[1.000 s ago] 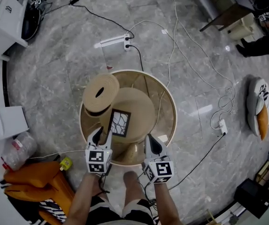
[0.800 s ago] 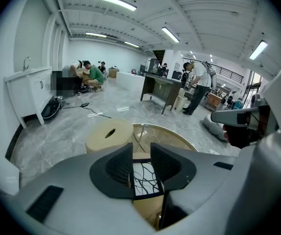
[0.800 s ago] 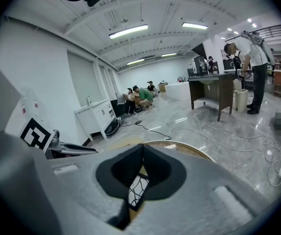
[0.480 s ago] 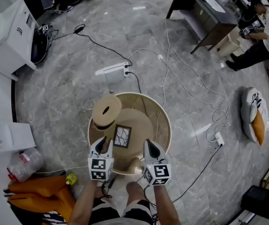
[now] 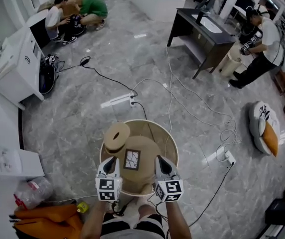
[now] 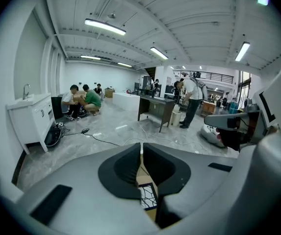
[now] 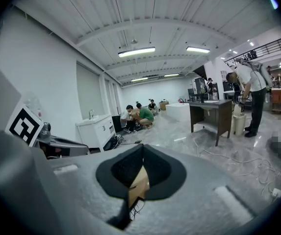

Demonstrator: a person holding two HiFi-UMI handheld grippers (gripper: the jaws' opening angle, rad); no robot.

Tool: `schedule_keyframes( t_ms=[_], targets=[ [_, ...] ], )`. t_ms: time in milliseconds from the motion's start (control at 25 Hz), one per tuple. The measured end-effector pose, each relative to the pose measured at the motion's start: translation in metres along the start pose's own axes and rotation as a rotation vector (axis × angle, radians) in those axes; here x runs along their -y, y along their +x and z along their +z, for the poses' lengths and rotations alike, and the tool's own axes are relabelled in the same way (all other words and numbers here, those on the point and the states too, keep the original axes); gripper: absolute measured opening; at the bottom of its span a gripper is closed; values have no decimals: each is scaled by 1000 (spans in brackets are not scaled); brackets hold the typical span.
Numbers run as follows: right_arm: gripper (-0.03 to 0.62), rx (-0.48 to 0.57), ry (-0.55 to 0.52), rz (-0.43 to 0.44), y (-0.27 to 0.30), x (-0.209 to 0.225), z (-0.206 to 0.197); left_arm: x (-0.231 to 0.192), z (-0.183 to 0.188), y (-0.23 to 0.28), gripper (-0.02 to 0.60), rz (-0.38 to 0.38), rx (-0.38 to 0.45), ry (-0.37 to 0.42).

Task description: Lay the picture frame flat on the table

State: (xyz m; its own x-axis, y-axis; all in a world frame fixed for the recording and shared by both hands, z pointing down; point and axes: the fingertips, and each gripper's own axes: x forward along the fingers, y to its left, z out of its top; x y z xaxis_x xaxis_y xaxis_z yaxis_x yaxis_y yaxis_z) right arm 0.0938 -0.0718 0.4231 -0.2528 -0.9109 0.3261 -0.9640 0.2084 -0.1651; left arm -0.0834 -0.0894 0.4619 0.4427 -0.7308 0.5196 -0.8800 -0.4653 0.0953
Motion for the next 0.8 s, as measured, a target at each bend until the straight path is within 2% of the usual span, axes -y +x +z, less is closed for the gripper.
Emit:
schedule_keyframes(
  t_ms=[320, 600, 800],
  targets=[
    [-2, 121, -47, -29, -52, -34, 78, 10, 83, -66, 25, -20, 157, 108],
    [-1, 186, -87, -72, -111, -68, 107, 21, 109, -133, 23, -50, 246, 161],
    [-2, 206, -112, -109, -149, -93, 106, 27, 109, -171, 23, -83, 282, 199]
  ],
)
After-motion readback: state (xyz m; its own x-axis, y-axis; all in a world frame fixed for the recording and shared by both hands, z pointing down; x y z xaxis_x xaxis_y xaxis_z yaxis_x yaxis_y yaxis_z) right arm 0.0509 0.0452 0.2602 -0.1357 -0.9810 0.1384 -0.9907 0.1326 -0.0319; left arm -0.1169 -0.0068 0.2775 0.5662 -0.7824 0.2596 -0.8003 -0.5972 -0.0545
